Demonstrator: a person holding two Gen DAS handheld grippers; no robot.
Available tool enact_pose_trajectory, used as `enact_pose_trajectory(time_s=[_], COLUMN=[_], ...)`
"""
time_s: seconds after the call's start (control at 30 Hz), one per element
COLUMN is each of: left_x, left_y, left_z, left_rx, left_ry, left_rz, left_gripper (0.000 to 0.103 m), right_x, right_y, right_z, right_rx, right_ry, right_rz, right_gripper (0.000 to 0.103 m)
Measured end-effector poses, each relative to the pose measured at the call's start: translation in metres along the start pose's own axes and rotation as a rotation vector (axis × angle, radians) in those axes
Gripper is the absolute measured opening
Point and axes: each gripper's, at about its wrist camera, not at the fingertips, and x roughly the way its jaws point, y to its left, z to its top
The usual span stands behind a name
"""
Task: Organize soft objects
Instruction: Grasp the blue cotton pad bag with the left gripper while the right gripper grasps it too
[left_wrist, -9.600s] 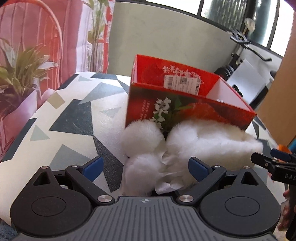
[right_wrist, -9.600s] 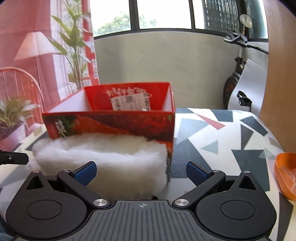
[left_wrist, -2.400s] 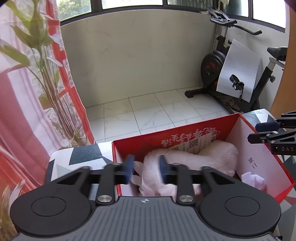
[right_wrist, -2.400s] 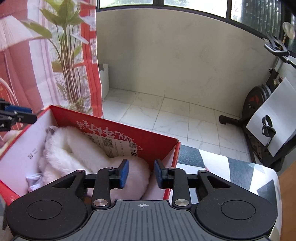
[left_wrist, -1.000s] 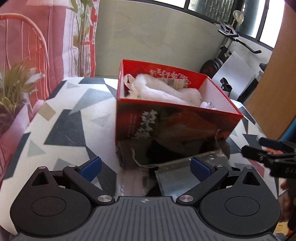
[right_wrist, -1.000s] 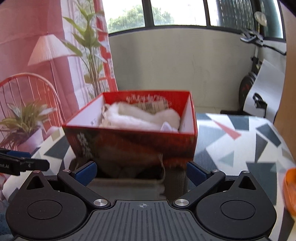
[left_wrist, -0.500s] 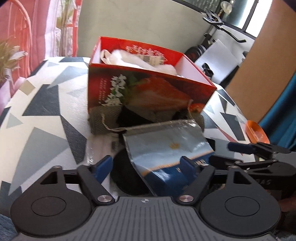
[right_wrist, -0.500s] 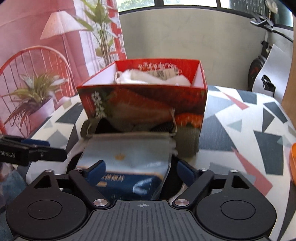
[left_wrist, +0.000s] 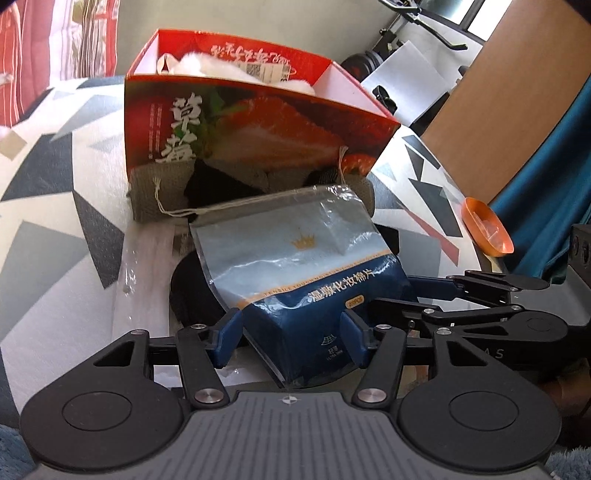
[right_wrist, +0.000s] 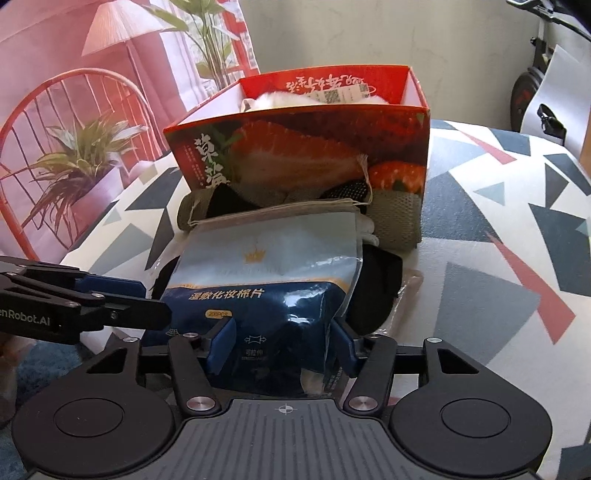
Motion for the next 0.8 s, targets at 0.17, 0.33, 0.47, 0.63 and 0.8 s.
enact_pose_trajectory(time_s=[0.17,0.33,0.47,0.63,0.8], left_x=[0.007,0.013,0.014,0.021,0.023], left_y=[0.003,0.01,0.016,0.015,0.019], left_z=[-0.002,-0.003,-0.004,-0.006,-0.007], left_rx=[-0.006,-0.042,-0.062,-0.064,-0.091], left_ry=[0.031,0.057,0.073,0.102,0.1], left_rz=[0.002,0.015,0.019,-0.014,-0.036], left_gripper=[0.061,0.061,0.061,0.061,0.051], right_x=[0.005,0.008,0.01,0.012,0.012], right_y=[0.004,0.002,0.001,0.004,0.005], right_z=[-0.001,-0.001,-0.001,-0.001,0.0], right_rx=[-0.006,0.008,0.013,0.005,-0.001], right_ry=[0.01,0.013,0.016,0.016,0.017], right_rz=[0.011,0.017,0.017,0.021,0.024], right_gripper=[0.051,0.051,0.05,0.049,0.046])
